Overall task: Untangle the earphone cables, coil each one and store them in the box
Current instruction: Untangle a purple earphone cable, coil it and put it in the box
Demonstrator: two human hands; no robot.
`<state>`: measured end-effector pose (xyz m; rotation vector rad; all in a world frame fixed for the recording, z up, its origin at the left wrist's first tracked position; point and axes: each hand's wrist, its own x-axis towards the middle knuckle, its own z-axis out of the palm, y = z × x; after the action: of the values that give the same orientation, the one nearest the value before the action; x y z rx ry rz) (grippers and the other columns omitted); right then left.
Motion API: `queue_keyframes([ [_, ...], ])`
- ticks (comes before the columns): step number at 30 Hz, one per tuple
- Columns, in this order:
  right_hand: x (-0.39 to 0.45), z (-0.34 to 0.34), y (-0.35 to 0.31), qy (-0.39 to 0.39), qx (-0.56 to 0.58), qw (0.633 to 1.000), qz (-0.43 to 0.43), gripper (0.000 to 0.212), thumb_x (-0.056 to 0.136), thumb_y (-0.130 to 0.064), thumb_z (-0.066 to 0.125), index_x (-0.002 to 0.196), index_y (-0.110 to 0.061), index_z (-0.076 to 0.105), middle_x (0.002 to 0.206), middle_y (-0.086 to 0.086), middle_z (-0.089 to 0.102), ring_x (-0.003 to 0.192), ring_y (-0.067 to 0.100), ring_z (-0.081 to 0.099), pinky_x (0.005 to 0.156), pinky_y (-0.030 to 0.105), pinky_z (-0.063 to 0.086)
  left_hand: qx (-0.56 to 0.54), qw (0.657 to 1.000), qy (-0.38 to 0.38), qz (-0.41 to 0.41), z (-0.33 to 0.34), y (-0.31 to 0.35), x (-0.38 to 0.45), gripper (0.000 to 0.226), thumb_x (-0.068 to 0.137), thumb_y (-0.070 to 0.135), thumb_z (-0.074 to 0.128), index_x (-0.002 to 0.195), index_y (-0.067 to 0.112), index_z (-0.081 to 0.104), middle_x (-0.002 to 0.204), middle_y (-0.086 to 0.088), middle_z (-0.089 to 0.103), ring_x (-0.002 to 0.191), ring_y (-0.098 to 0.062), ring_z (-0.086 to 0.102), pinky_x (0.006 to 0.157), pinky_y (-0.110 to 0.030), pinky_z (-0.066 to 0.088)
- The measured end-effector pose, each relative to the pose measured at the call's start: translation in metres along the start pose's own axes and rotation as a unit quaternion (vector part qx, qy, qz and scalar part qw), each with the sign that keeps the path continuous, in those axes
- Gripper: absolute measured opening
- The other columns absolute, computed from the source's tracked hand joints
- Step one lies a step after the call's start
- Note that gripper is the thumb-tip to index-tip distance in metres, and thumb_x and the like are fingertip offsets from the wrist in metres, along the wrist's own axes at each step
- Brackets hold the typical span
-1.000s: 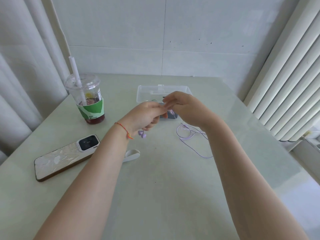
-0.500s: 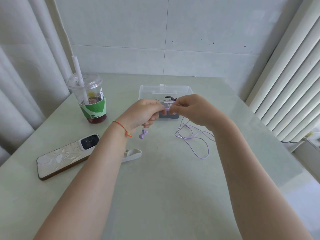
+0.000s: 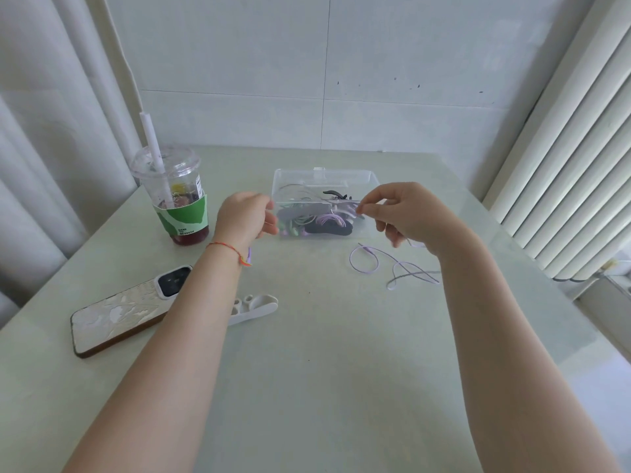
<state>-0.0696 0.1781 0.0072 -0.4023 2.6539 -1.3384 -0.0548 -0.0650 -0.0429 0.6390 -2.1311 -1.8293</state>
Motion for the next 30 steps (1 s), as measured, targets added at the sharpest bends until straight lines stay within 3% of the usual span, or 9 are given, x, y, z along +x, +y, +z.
queue_keyframes([
  [3, -0.002, 0.004, -0.005, -0.009, -0.052, 0.998, -0.037, 0.010, 0.087, -0.031, 0.070, 0.085, -0.022, 0.074, 0.047, -0.013, 0.045, 0.038, 0.004, 0.036, 0.039, 0.015, 0.027, 0.132, 0.988, -0.008, 0.075, 0.005, 0.002, -0.006, 0.025, 0.076, 0.033, 0.052, 0.068, 0.011, 0.062, 0.066, -0.011, 0.055, 0.064, -0.023, 0.051, 0.065, -0.027, 0.042],
  [6, -0.006, 0.014, -0.013, -0.065, -0.105, 0.989, -0.079, 0.009, 0.087, -0.029, 0.069, 0.089, -0.022, 0.075, 0.048, -0.014, 0.042, 0.042, 0.002, 0.037, 0.044, 0.012, 0.028, 0.103, 0.981, -0.024, 0.161, 0.014, 0.014, -0.024, 0.040, 0.072, 0.041, 0.051, 0.080, 0.005, 0.069, 0.084, -0.018, 0.066, 0.075, -0.023, 0.056, 0.074, -0.033, 0.048],
  [9, -0.011, 0.024, -0.023, -0.104, -0.114, 0.982, -0.113, 0.012, 0.087, -0.022, 0.064, 0.093, -0.024, 0.075, 0.055, -0.015, 0.050, 0.050, 0.002, 0.041, 0.053, 0.014, 0.033, 0.035, 0.973, -0.161, 0.158, 0.027, 0.025, -0.043, 0.036, 0.080, 0.041, 0.053, 0.089, 0.012, 0.072, 0.089, -0.008, 0.073, 0.080, -0.016, 0.064, 0.067, -0.026, 0.052],
  [12, -0.016, 0.027, -0.031, -0.106, -0.077, 0.982, -0.137, 0.014, 0.085, -0.016, 0.060, 0.094, -0.021, 0.070, 0.069, -0.007, 0.064, 0.063, 0.004, 0.051, 0.064, 0.022, 0.040, 0.006, 0.952, -0.270, 0.142, 0.034, 0.025, -0.052, 0.035, 0.100, 0.037, 0.044, 0.092, 0.012, 0.068, 0.072, -0.007, 0.063, 0.059, -0.022, 0.057, 0.062, -0.029, 0.050],
  [16, -0.011, 0.024, -0.026, -0.056, -0.037, 0.990, -0.126, 0.015, 0.086, -0.014, 0.060, 0.099, -0.020, 0.064, 0.082, 0.000, 0.070, 0.068, 0.009, 0.055, 0.062, 0.021, 0.043, 0.030, 0.955, -0.283, 0.082, 0.029, 0.026, -0.054, 0.038, 0.098, 0.049, 0.046, 0.080, 0.017, 0.057, 0.053, 0.006, 0.029, 0.045, -0.014, 0.020, 0.044, -0.021, 0.020],
  [20, -0.006, 0.023, -0.020, -0.038, -0.071, 0.989, -0.127, 0.005, 0.084, -0.017, 0.067, 0.086, -0.018, 0.071, 0.077, 0.000, 0.070, 0.057, 0.004, 0.048, 0.050, 0.012, 0.036, 0.058, 0.942, -0.319, 0.087, 0.021, 0.024, -0.053, 0.037, 0.099, 0.041, 0.049, 0.073, 0.015, 0.055, 0.051, 0.008, 0.025, 0.044, -0.011, 0.016, 0.042, -0.019, 0.014],
  [22, 0.001, 0.023, -0.016, 0.023, -0.079, 0.988, -0.127, 0.006, 0.085, -0.015, 0.065, 0.083, -0.016, 0.071, 0.070, -0.007, 0.065, 0.055, 0.000, 0.049, 0.049, 0.008, 0.034, 0.063, 0.942, -0.319, 0.083, 0.016, 0.023, -0.050, 0.034, 0.099, 0.035, 0.051, 0.075, 0.012, 0.057, 0.051, 0.007, 0.024, 0.043, -0.011, 0.016, 0.041, -0.018, 0.014],
  [26, 0.014, 0.012, -0.003, 0.175, -0.108, 0.976, -0.070, 0.012, 0.091, -0.012, 0.055, 0.094, -0.012, 0.066, 0.084, -0.006, 0.060, 0.080, 0.013, 0.052, 0.063, 0.022, 0.034, 0.030, 0.951, -0.298, 0.073, -0.004, 0.020, -0.037, 0.031, 0.101, 0.025, 0.048, 0.074, 0.012, 0.054, 0.049, 0.008, 0.023, 0.039, -0.008, 0.016, 0.040, -0.017, 0.013],
  [30, 0.019, 0.005, 0.013, 0.183, -0.170, 0.968, 0.008, 0.022, 0.093, -0.009, 0.046, 0.104, -0.007, 0.064, 0.101, 0.002, 0.058, 0.101, 0.023, 0.051, 0.076, 0.025, 0.034, -0.003, 0.957, -0.280, 0.069, -0.017, 0.019, -0.029, 0.030, 0.101, 0.022, 0.046, 0.074, 0.013, 0.053, 0.049, 0.009, 0.021, 0.039, -0.007, 0.014, 0.043, -0.020, 0.009],
])
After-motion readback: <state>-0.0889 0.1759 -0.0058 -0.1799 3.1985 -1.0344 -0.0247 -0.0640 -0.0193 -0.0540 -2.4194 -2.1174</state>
